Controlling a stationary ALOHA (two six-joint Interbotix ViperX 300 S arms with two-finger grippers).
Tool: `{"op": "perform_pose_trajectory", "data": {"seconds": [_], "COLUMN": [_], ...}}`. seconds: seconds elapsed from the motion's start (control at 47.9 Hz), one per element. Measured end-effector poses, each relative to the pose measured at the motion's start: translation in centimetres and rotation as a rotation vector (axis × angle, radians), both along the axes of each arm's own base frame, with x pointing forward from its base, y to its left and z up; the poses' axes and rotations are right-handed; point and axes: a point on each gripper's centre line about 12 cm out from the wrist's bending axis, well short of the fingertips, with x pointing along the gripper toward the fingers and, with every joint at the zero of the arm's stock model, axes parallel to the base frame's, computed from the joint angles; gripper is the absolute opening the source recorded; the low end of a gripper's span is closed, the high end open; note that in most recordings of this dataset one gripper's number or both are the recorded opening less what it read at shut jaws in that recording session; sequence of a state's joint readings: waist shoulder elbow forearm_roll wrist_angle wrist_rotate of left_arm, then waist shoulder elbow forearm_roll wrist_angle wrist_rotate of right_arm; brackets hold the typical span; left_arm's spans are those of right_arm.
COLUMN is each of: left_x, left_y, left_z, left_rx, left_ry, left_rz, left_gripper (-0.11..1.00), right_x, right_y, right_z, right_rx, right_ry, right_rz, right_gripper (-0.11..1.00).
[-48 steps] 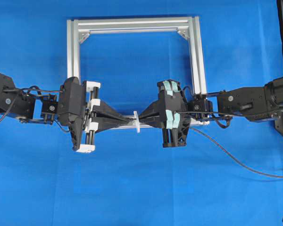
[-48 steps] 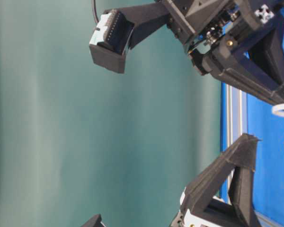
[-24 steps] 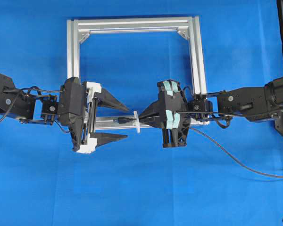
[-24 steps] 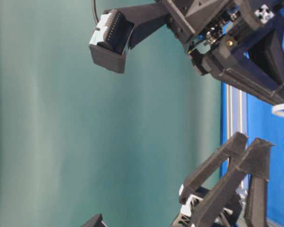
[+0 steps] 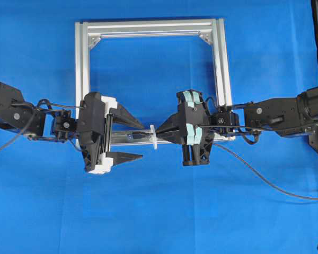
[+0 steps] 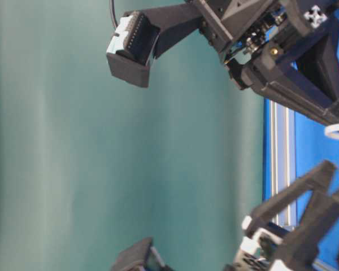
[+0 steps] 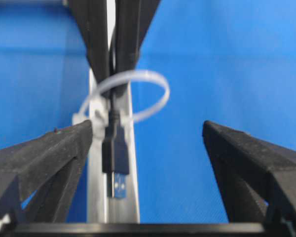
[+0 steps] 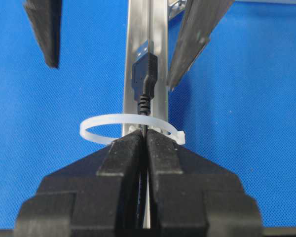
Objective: Insert the wire through the string loop located in the center.
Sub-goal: 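Move the open left gripper to the plug emerging left of the loop, then close the left gripper on the USB plug beyond the loop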
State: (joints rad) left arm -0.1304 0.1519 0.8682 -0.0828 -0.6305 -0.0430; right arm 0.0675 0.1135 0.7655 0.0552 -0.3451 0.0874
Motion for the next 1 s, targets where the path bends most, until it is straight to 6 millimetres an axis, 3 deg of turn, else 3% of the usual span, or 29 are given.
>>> {"op": "perform_pose_trajectory", "data": {"seconds": [1.001], "left_x": [0.02], "left_y": [0.06], "left_z": [-0.39], "left_rx": [0.001], "left_ry": [0.012], "left_rz": [0.003], "left_gripper": [0.88], "right_x": [0.00], "right_y": [0.01], "right_z": [0.00], "right_rx": [-0.001], "right_ry": [0.000], "right_rz": [0.001], "right_gripper": [-0.02]}}
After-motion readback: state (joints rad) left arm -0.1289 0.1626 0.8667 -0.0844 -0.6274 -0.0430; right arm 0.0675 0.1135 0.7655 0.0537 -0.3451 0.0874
